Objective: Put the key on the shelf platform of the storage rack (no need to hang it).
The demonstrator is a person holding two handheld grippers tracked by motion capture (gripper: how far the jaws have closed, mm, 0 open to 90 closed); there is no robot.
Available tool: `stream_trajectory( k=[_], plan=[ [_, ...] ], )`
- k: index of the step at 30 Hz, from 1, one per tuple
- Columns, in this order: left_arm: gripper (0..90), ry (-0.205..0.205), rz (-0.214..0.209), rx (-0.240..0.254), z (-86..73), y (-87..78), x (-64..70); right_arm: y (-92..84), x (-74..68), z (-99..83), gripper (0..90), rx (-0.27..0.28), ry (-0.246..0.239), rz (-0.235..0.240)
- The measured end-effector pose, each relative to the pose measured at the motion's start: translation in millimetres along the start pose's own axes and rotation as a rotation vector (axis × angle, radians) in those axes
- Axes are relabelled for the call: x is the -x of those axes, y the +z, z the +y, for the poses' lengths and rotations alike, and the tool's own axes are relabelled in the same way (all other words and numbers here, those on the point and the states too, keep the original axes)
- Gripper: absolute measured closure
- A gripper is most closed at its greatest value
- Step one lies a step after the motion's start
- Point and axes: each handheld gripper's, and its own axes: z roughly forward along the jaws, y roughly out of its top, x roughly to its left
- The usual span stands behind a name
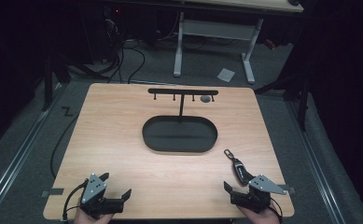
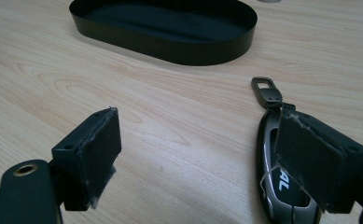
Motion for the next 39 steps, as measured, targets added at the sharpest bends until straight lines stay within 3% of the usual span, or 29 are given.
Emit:
stream_trajectory(
  k=[11, 17, 25, 34, 39],
  plan=[
    [1.0, -0.004, -0.002, -0.001, 0.7, 1.7, -0.7, -4.7, 4.2, -1.5, 14.5, 0.007, 0.002, -0.01],
    [0.9, -0.007, 0.0, -0.001, 0.6, 0.9, -2.5, -9.2, 15.8, -2.9, 14.5, -0.001, 0.02, -0.03],
    [1.2, -0.017, 0.004, 0.001, 0.0, 1.0, -4.9, -2.0, 34.7, -4.9, 16.3, -0.092, 0.032, -0.034],
    [1.1, -0.024, -0.002, 0.013, 1.0, -2.0, -7.7, 1.8, 36.6, 6.2, 16.3, -0.159, -0.04, -0.05],
    [1.2, -0.019, -0.005, 0.014, 2.1, -3.5, -8.4, 0.0, 35.6, 11.7, 16.3, -0.182, -0.047, -0.042]
  ],
)
